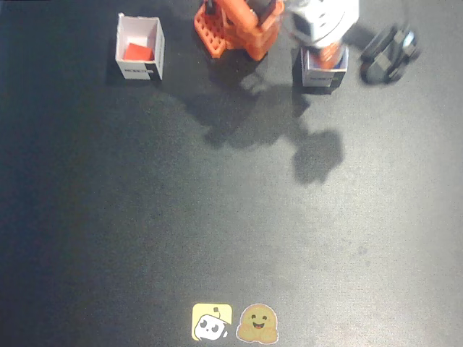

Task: Put the red cube in the right box and the blue cube in the left box.

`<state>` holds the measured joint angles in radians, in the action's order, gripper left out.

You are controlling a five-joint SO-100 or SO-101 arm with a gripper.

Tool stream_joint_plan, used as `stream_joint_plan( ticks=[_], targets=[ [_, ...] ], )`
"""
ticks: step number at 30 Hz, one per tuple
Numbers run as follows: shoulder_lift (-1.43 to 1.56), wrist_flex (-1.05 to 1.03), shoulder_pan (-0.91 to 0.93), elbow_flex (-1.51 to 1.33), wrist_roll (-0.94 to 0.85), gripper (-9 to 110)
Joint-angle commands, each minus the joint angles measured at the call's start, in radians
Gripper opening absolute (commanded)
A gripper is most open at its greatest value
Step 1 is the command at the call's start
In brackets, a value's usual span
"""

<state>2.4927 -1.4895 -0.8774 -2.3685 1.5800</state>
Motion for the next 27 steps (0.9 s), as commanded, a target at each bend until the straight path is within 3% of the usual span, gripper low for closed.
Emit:
stream_joint_plan(
  ticks=[1, 18, 23, 27],
  targets=[
    [0.046, 0.002, 0.133, 0.005, -0.029, 0],
    [0.146, 0.206, 0.696, -0.114, -0.245, 0],
    [0.221, 0.224, 0.785, -0.179, -0.259, 0],
    [0.454, 0.229, 0.796, -0.321, -0.238, 0]
  ],
)
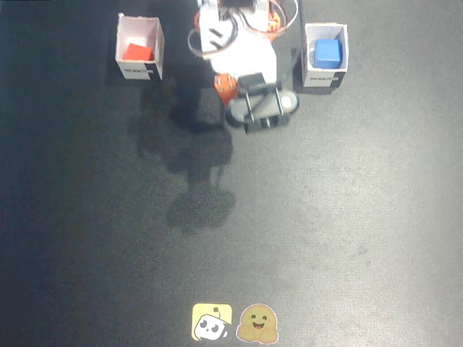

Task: Put the red cube in the right box and the blue cube in the left box.

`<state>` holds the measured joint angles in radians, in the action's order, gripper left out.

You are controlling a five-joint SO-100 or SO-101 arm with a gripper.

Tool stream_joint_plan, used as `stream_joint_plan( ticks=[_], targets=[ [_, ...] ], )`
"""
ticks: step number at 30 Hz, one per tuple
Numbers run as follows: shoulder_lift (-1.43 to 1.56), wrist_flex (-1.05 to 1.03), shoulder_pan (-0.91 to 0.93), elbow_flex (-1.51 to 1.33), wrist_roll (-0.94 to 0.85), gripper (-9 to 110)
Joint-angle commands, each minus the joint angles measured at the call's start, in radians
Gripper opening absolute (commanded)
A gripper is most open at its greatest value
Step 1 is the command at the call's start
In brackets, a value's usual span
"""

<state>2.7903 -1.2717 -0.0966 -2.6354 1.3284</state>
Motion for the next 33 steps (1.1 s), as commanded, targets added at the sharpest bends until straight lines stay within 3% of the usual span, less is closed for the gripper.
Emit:
stream_joint_plan(
  ticks=[1, 8, 33],
  targets=[
    [0.236, -0.002, 0.015, -0.095, 0.02, 0],
    [0.302, 0.072, 0.014, -0.236, 0.038, 0],
    [0.302, 0.015, 0.037, -0.238, 0.084, 0]
  ],
)
